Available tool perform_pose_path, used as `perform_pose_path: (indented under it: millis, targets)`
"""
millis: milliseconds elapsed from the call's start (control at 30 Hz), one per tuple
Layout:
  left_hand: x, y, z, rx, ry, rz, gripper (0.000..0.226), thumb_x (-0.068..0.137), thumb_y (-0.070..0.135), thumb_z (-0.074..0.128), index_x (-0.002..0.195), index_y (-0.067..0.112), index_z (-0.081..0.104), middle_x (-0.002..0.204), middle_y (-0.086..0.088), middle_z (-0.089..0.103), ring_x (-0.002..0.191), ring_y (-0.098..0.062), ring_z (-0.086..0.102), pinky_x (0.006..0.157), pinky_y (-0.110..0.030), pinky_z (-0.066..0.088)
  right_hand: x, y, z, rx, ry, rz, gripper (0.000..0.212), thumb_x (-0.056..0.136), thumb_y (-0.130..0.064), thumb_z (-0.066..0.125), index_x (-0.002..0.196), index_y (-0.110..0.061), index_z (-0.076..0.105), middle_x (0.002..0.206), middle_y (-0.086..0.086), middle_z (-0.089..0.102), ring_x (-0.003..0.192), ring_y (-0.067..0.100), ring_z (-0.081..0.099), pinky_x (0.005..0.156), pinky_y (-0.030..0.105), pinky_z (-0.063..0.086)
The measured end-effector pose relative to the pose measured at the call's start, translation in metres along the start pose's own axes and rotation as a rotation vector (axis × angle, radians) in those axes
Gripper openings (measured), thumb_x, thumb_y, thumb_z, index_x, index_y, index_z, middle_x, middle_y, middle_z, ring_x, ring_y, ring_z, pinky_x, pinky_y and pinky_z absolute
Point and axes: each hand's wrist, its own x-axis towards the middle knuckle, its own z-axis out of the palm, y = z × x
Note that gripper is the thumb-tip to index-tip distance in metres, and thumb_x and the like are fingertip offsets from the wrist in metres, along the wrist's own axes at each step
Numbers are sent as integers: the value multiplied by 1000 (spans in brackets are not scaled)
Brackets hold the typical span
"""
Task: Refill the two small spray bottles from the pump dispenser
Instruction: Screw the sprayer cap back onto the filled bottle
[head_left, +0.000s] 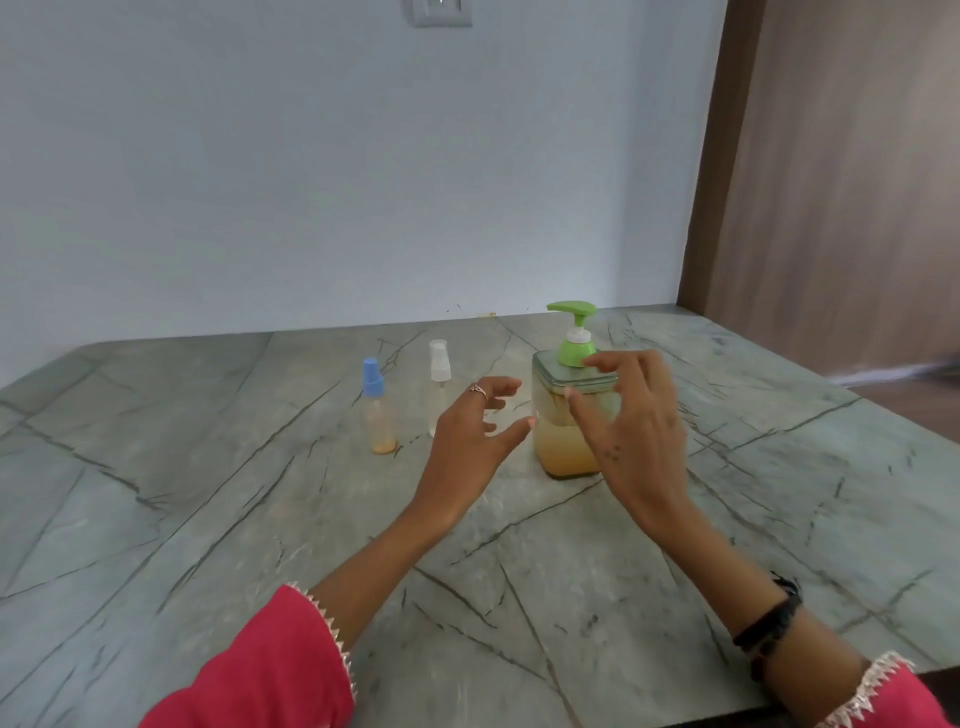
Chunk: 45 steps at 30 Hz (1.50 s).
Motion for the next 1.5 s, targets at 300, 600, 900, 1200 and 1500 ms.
perform_pose_path:
  millis: [300, 600, 900, 1200, 1500]
  targets:
    - [36, 19, 31, 98, -71, -54, 86, 70, 30, 79, 141, 15, 34, 141, -4, 44, 128, -18, 43, 103, -32, 39, 19, 19, -4, 154, -240, 199, 62, 78, -46, 72, 130, -19, 52, 127, -7, 50, 102, 1, 45, 74, 15, 37]
    - [54, 10, 45, 117, 11, -89, 79, 69, 24, 80, 136, 11, 41, 137, -6, 49, 124, -20, 47, 100, -30, 39, 40, 34, 6, 191, -338, 188, 66, 79, -40, 73, 134, -11, 52, 131, 2, 54, 117, 17, 52, 97, 35, 46]
    - [74, 2, 47, 85, 17, -135, 79, 68, 19, 81, 136, 8, 41, 134, -8, 51, 123, -21, 48, 91, -21, 36, 57, 43, 21, 199, -372, 214, 65, 79, -41, 74, 134, -14, 53, 131, -1, 54, 119, 15, 51, 92, 26, 39]
    - [82, 2, 41, 63, -47, -176, 76, 67, 12, 82, 132, 7, 43, 133, -7, 52, 124, -21, 47, 89, -19, 34, 97, 33, 38, 311, -307, 336, 52, 74, -50, 75, 109, -12, 65, 101, -2, 64, 93, 12, 60, 76, 27, 48]
    - [87, -6, 39, 42, -53, -186, 75, 64, 14, 84, 129, 9, 47, 131, -6, 54, 121, -20, 50, 90, -22, 38, 99, 34, 61, 400, -254, 381, 41, 72, -31, 82, 102, -9, 64, 92, 1, 62, 85, 13, 58, 67, 12, 41]
